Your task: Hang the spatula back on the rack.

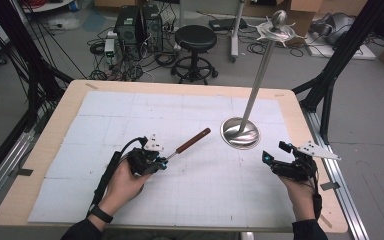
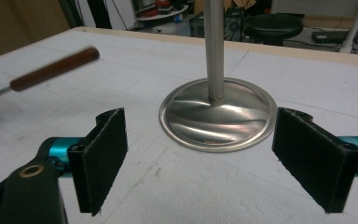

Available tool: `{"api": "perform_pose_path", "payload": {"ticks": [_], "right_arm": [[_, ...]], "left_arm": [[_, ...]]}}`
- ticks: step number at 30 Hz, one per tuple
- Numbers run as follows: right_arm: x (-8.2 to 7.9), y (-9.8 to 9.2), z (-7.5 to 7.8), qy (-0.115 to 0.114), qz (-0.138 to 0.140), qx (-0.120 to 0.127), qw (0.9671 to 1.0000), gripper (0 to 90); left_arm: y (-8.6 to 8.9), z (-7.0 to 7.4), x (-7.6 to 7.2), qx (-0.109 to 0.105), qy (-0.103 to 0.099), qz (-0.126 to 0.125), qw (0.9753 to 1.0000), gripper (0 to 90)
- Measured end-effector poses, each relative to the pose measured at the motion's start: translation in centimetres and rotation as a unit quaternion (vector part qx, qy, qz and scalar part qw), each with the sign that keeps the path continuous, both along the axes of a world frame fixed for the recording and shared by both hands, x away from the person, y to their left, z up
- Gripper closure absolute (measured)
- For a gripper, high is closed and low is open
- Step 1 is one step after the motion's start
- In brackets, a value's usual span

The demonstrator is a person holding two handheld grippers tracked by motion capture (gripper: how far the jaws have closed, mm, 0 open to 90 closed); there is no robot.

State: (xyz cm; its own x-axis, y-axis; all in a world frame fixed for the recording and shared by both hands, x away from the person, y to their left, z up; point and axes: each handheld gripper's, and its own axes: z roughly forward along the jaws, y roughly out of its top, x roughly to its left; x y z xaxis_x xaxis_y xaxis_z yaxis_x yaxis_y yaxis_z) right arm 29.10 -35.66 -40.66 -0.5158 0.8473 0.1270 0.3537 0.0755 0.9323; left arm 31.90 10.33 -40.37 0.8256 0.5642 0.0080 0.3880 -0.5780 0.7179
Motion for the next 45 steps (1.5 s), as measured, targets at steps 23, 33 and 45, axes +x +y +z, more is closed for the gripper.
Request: {"api": "perform_pose_path", "payload": {"ticks": [23, 33, 45], "right_arm": [[-0.3, -0.5, 0.0, -0.003, -0.010, 0.008, 0.9999, 17.5], [-0.3, -0.5, 0.2, -0.010, -0.012, 0.009, 0.9998, 18.2], [-0.3, -0.9, 0.3, -0.012, -0.013, 0.012, 0.9998, 18.4]], "left_arm": [[0.3, 7.2, 0.9, -0.166, -0.106, -0.001, 0.9805, 84.5], [-1.9, 11.5, 2.0, -0.218, -0.162, -0.027, 0.9620, 84.5], [-4.4, 13.1, 3.5, -0.252, -0.195, -0.038, 0.9471, 84.5]]}}
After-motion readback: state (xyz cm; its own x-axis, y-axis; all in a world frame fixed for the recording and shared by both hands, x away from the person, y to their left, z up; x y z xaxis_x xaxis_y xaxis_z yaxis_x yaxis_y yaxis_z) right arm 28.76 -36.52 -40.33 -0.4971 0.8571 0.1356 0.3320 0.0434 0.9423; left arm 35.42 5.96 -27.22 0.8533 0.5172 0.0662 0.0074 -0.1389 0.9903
